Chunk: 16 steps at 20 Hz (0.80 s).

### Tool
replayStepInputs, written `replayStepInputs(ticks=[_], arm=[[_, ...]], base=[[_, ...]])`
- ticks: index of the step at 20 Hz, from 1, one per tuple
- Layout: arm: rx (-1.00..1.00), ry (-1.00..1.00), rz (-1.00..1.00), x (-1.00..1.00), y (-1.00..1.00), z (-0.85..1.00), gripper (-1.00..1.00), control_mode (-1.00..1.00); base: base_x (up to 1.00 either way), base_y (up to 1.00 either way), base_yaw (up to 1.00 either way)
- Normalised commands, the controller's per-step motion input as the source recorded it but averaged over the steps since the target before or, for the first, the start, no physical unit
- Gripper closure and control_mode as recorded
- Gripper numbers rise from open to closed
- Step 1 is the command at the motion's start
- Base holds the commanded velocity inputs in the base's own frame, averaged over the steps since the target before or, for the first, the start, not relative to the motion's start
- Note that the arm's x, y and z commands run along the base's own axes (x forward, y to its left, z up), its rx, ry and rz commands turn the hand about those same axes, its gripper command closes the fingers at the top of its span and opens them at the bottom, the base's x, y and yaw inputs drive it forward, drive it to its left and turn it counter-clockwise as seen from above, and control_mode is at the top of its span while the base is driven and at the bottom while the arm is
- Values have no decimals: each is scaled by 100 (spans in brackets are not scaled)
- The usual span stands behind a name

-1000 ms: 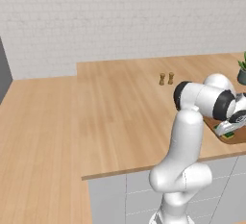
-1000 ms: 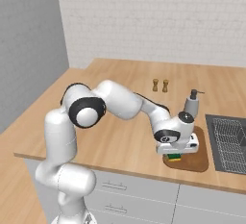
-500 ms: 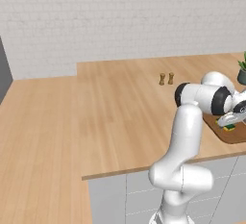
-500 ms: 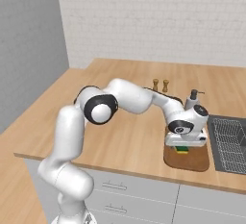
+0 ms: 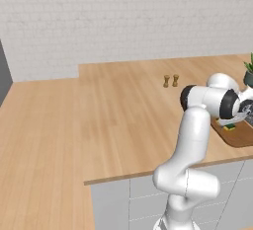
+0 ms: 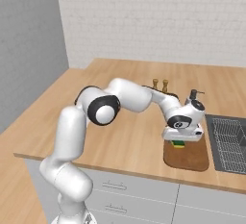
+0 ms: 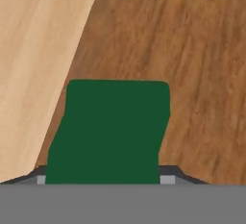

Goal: Pick up the sponge from the counter and clean the cutting board by briefly scrubbing or pressing down on the cutting board. Once finished, release the sponge.

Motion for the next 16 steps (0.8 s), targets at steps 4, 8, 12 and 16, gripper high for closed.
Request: replayStepInputs(ticks=[4, 8, 12, 16], arm=[[-2, 0, 0, 57, 41, -20, 100, -100], [-1, 0, 0, 77, 9, -18, 100, -100], [0, 0, 0, 86, 0, -19, 100, -100], [9, 0, -8, 37, -17, -15, 100, -100]], base=[[0, 0, 0], [0, 0, 0], [0, 0, 0], [0, 0, 0]])
